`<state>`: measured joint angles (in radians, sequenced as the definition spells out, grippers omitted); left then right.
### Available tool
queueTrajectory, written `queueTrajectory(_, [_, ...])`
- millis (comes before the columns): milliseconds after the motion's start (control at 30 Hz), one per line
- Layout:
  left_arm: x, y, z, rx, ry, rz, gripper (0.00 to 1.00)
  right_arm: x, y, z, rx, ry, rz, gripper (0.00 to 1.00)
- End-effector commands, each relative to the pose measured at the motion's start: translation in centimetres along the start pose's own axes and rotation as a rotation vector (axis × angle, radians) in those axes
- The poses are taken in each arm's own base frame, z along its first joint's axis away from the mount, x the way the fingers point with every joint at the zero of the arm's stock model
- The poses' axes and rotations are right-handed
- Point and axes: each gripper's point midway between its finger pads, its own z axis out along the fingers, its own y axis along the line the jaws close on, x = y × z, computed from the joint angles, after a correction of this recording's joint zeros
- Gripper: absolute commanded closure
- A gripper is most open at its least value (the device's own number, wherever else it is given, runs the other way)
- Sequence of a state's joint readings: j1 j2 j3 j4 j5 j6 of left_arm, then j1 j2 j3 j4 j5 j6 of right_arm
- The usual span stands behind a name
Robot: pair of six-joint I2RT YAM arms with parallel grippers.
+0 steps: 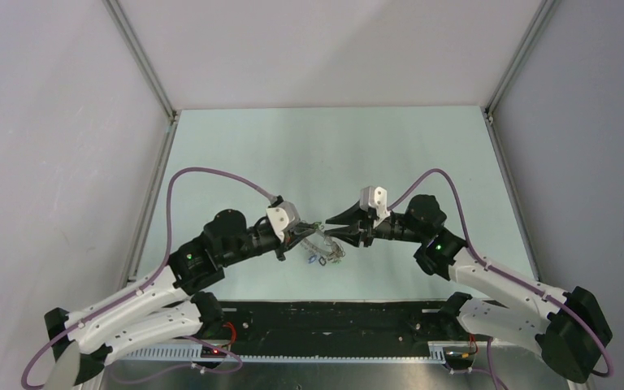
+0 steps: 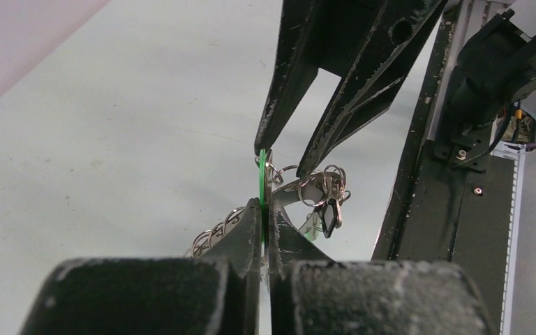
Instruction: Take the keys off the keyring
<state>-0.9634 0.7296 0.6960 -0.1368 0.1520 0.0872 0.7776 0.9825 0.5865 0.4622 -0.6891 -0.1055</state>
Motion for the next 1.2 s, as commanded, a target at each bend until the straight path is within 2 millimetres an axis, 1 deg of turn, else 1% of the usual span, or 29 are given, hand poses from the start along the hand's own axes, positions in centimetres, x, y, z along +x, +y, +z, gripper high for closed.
queueTrajectory(0, [-5.1, -0.5, -0.7, 0.035, -0.148, 0.034, 1.00, -1.5, -0.1, 0.0, 0.005, -0.025, -0.021, 0.66])
queueTrajectory(167, [-5.1, -0.7, -0.7, 0.046, -0.149, 0.036, 1.00, -1.9, 0.2, 0.2, -0.012, -0.038, -0.022, 0.66])
queueTrajectory(333, [-5.2, -1.1, -0.6, 0.068, -0.152, 0.036, 1.00, -1.9, 0.1, 0.7, -0.032, -0.026, -0.007, 0.69])
queueTrajectory(367, [-5.2, -1.1, -0.6, 0.070, -0.152, 0.035, 1.00, -1.9, 0.2, 0.8, -0.040, -0.025, -0.006, 0.77])
queueTrajectory(400, [-5.1, -1.2, -0.6, 0.074, -0.151, 0.034, 1.00, -1.9, 0.2, 0.9, -0.043, -0.027, -0.007, 0.82])
queueTrajectory(433, [-5.2, -1.2, -0.7, 0.073, -0.154, 0.033, 1.00, -1.9, 0.2, 0.9, -0.044, -0.024, -0.006, 0.89])
queueTrajectory(500, [-5.4, -1.2, -0.7, 0.073, -0.158, 0.033, 1.00, -1.9, 0.0, 0.9, -0.035, -0.024, -0.003, 0.99])
queueTrajectory(533, [-5.4, -1.0, -0.7, 0.062, -0.158, 0.031, 1.00, -1.9, -0.2, 0.9, -0.029, -0.025, 0.002, 1.00])
queueTrajectory(600, [-5.5, -0.7, -0.8, 0.043, -0.161, 0.025, 1.00, -2.1, -0.7, 0.5, -0.015, -0.031, 0.024, 1.00])
queueTrajectory(633, [-5.5, -0.6, -0.9, 0.037, -0.161, 0.024, 1.00, -2.3, -0.5, 0.3, -0.022, -0.037, 0.048, 1.00])
queueTrajectory(667, [-5.5, -0.4, -0.9, 0.023, -0.161, 0.022, 1.00, -2.4, -1.0, 0.0, -0.009, -0.039, 0.052, 1.00])
queueTrajectory(700, [-5.6, -0.2, -0.9, 0.015, -0.162, 0.021, 1.00, -2.8, -0.9, -0.2, -0.016, -0.049, 0.073, 1.00])
queueTrajectory(800, [-5.7, 0.5, -1.0, -0.026, -0.157, 0.016, 1.00, -3.4, -1.7, -0.8, 0.005, -0.069, 0.115, 1.00])
queueTrajectory(1033, [-5.5, 1.4, -1.0, -0.076, -0.140, 0.013, 1.00, -4.8, -2.7, -1.1, 0.010, -0.134, 0.263, 1.00])
queueTrajectory(1067, [-5.2, 1.4, -0.9, -0.075, -0.132, 0.013, 1.00, -4.6, -2.9, -1.1, 0.008, -0.133, 0.319, 1.00])
queueTrajectory(1100, [-5.0, 1.4, -0.7, -0.076, -0.126, 0.015, 1.00, -4.9, -3.0, -1.1, 0.004, -0.148, 0.330, 1.00])
queueTrajectory(1133, [-4.7, 1.4, -0.5, -0.075, -0.115, 0.016, 1.00, -4.7, -3.2, -1.0, 0.009, -0.148, 0.394, 1.00])
queueTrajectory(1167, [-4.5, 1.5, -0.4, -0.076, -0.110, 0.018, 1.00, -5.1, -3.5, -1.0, 0.007, -0.167, 0.401, 1.00])
